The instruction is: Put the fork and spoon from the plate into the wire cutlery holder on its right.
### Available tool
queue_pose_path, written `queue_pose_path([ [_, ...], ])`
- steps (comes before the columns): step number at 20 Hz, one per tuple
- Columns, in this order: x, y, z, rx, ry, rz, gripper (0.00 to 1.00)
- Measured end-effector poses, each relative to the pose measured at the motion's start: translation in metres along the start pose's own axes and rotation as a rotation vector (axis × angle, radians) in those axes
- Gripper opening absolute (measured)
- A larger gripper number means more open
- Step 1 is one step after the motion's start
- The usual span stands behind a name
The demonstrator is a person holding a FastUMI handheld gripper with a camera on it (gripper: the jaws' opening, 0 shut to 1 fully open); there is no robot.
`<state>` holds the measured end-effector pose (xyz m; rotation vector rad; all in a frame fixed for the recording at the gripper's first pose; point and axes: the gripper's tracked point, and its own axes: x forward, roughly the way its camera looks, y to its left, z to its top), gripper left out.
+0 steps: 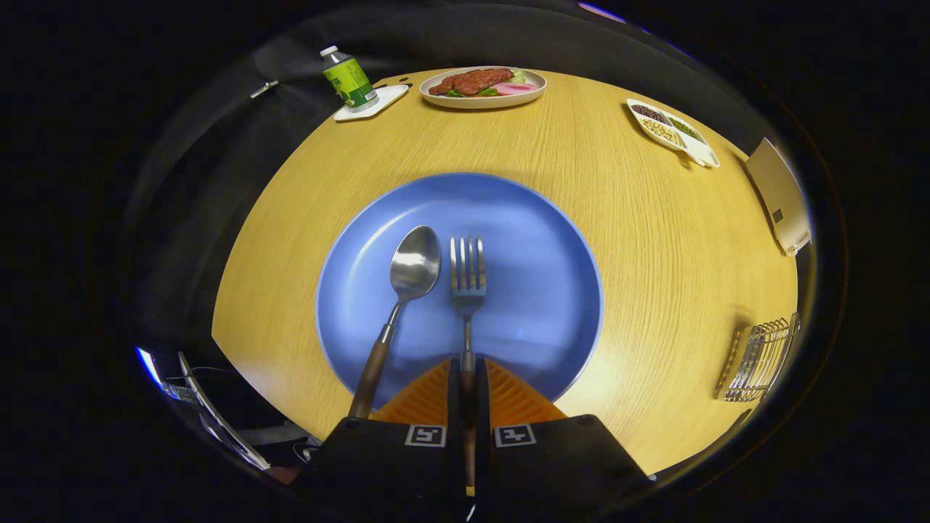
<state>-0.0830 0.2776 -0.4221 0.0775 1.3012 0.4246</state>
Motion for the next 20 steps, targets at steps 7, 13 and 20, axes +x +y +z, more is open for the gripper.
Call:
queue_pose_path([
  [7,-0.059,-0.015,0.028,0.058,-0.123,0.078,0.09],
  [13,-0.143,-0.084,0.042,0.052,-0.224,0.034,0.1],
  [20,-0.214,-0.19,-0.002,0.049,-0.086,-0.045,0.09],
])
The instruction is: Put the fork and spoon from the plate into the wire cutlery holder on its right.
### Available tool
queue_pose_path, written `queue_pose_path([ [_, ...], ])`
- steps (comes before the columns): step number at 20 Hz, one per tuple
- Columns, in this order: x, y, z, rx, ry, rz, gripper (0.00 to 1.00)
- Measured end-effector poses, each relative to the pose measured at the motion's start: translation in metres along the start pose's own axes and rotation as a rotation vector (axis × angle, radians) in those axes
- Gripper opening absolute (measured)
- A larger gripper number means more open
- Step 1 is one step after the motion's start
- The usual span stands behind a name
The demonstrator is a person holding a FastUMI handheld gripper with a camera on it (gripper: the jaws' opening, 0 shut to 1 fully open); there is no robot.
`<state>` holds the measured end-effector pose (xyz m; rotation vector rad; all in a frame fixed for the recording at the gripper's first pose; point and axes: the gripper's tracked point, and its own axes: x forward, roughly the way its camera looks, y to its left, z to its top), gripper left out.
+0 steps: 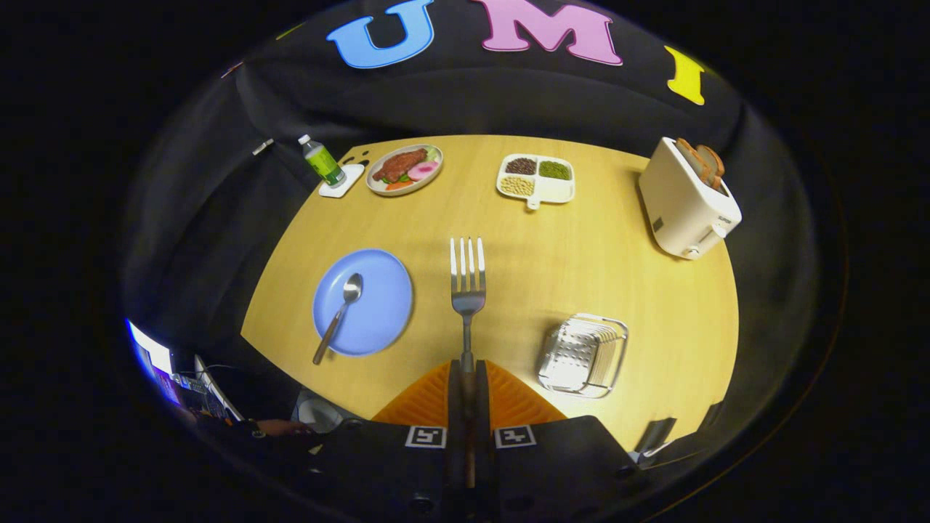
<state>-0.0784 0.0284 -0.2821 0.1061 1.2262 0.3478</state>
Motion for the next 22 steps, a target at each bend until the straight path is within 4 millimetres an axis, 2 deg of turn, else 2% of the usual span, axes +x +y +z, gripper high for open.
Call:
queue_pose_path([
  [3,-0.015,-0.04,-0.013,0.016,0.079,-0.039,0.1],
  [7,-0.019,-0.083,-0.042,-0.019,0.293,-0.076,0.09],
  [10,-0.009,-0.095,-0.059,-0.055,0.467,-0.084,0.1],
  [13,0.005,-0.104,-0.064,-0.076,0.606,-0.091,0.09],
  [22,0.057,-0.101,-0.055,-0.053,0.806,-0.112,0.1],
])
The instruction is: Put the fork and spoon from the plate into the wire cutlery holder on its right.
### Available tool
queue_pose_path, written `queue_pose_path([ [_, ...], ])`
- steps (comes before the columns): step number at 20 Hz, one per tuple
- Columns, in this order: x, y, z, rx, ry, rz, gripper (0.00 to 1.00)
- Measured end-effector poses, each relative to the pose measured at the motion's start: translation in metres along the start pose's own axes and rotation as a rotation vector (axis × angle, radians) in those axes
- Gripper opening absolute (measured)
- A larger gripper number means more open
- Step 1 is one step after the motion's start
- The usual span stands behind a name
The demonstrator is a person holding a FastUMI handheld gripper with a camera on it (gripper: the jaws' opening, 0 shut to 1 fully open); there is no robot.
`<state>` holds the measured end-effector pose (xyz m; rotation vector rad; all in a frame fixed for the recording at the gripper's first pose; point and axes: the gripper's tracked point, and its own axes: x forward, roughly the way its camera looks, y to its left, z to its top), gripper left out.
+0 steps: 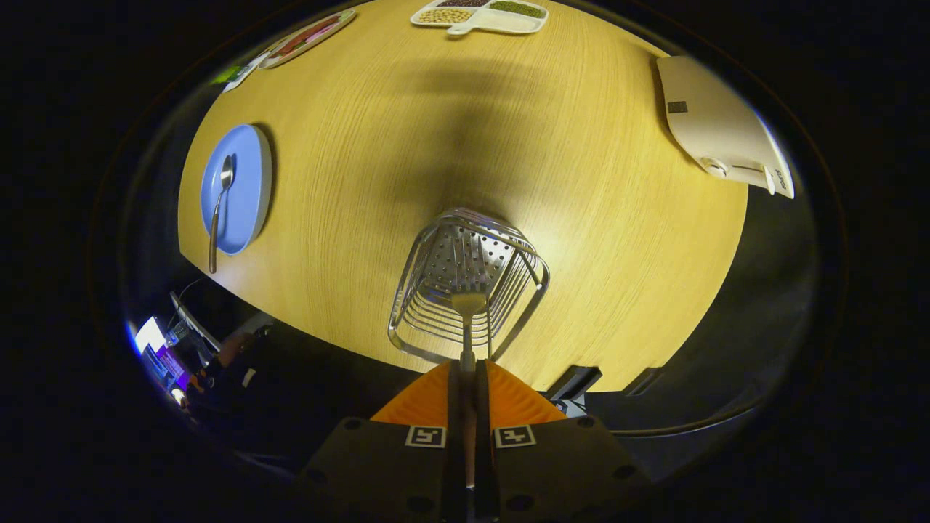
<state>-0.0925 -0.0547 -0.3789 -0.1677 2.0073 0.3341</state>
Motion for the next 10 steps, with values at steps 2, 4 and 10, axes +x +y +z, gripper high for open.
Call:
queue_pose_path([
  [2,0.0,0.002,0.006,0.007,0.015,0.003,0.09],
  [4,0.001,0.002,0.011,0.016,0.021,0.004,0.1],
  [10,-0.004,0.003,0.024,0.015,-0.061,0.023,0.15],
])
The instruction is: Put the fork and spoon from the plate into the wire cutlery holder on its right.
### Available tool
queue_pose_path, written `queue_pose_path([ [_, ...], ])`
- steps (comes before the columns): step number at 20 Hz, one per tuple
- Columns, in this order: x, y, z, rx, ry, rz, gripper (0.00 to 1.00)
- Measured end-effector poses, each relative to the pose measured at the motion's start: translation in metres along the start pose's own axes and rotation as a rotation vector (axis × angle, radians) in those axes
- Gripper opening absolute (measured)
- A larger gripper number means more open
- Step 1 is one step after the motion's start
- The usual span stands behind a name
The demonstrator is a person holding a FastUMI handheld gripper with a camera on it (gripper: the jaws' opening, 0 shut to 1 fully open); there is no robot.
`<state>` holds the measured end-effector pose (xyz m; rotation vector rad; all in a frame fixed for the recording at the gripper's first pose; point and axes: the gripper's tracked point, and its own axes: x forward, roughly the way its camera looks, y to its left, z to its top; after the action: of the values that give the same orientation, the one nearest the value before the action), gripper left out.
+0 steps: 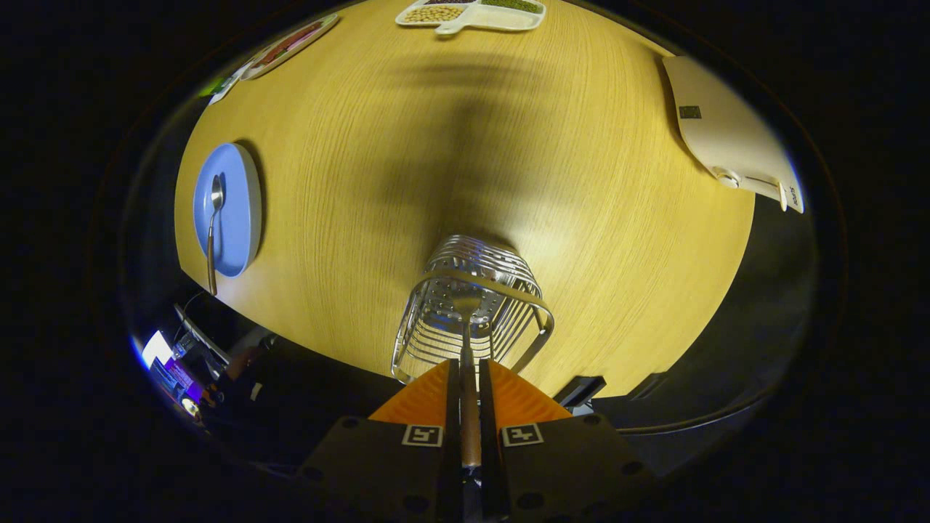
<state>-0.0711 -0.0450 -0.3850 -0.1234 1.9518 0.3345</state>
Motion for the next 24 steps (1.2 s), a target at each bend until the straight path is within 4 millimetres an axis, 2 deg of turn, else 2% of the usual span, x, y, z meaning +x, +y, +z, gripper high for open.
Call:
queue_pose_path([
  [4,-0.021,0.006,0.012,0.028,-0.208,0.044,0.21],
  [7,-0.052,0.026,0.019,0.049,-0.413,0.096,0.21],
  [9,-0.073,0.052,0.023,0.044,-0.529,0.137,0.21],
  [10,-0.081,0.069,0.022,0.039,-0.565,0.163,0.25],
  [12,-0.096,0.11,0.025,0.032,-0.625,0.235,0.28],
  [14,-0.102,0.156,0.027,0.032,-0.647,0.324,0.39],
  [16,-0.099,0.2,0.03,0.026,-0.639,0.387,0.45],
  [18,-0.084,0.235,0.036,-0.002,-0.605,0.409,0.52],
  [21,-0.061,0.291,0.046,0.002,-0.544,0.464,0.52],
  [24,-0.036,0.326,0.062,0.041,-0.495,0.484,0.52],
])
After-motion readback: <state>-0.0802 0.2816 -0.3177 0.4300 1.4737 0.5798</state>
